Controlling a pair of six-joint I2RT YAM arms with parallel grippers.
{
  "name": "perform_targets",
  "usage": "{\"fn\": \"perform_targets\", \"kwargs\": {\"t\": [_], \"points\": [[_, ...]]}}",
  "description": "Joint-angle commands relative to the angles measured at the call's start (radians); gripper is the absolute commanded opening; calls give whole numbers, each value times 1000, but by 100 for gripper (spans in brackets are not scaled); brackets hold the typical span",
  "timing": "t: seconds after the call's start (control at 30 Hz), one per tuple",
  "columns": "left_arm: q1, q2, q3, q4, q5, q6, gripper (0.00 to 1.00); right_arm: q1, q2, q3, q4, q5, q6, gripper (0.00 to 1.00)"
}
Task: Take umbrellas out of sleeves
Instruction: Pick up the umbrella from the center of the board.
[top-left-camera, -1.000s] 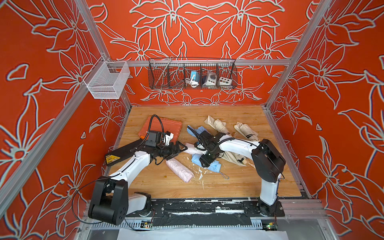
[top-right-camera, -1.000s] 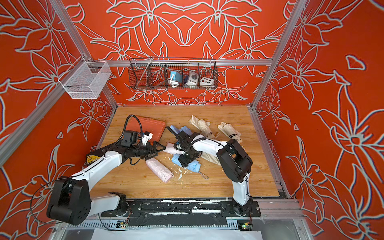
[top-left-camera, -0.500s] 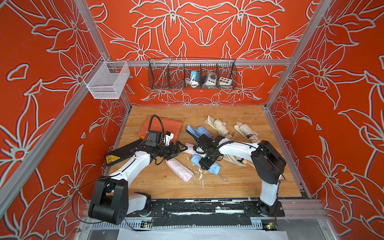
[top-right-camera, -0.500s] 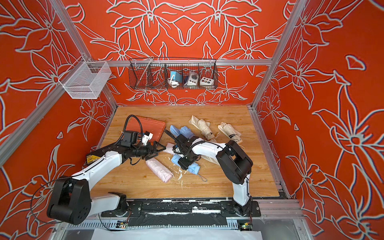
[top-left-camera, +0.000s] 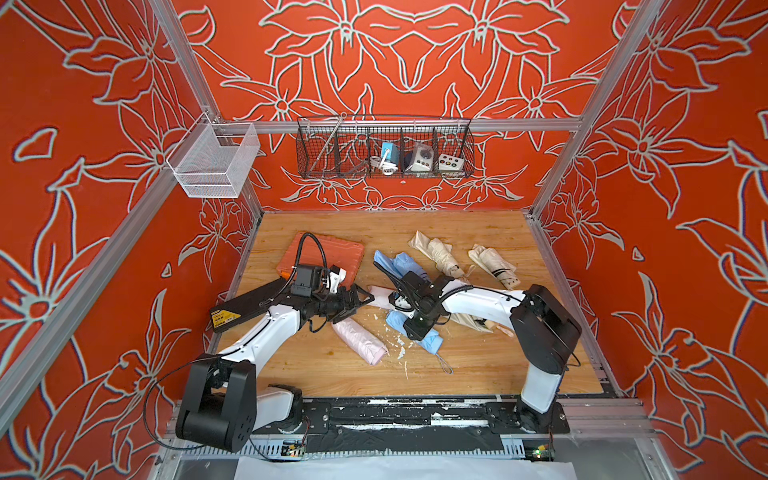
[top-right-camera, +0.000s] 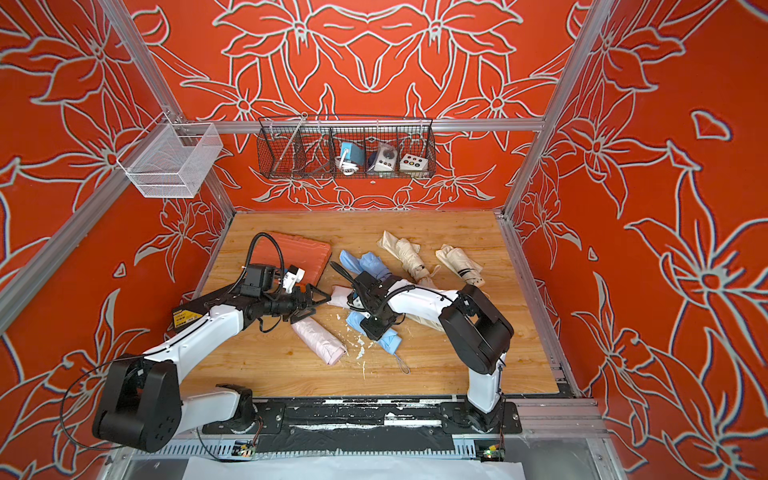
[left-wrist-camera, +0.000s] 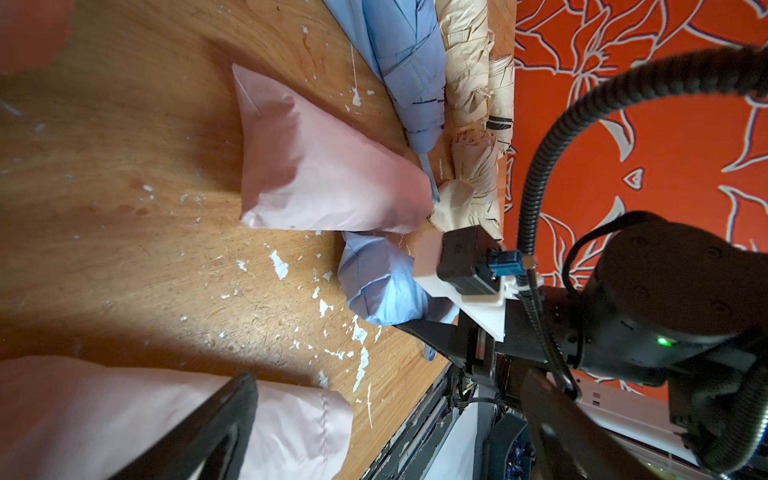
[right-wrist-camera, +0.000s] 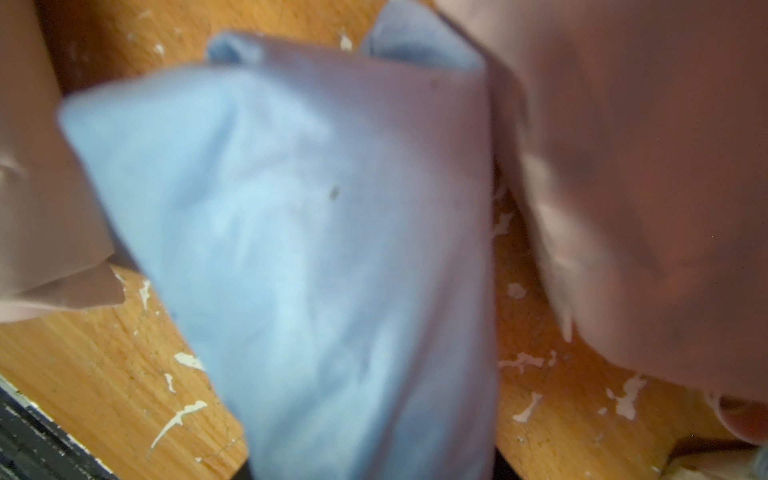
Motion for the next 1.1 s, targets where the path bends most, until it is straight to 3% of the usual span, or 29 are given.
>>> {"fn": "perform_targets", "kwargs": {"t": [0.0,0.33,0.57,0.8,1.07], "points": [[8,-21,-9,16,12,-1,98,7,-56,-13,4,-11,-9,36],[11,-12,-2,30,23,9,98,7,-146,8,-26,-61,16,33],[7,-5,12,67,90,18,98,-23,-210,21,-57,-135,58,31],[-46,10,48,130,157,15,98,-138,-274,61,-101,-310,105,31],[-135,28,130,191,225,-3,98,-174,-310,155,-233,-342,60,31]]}}
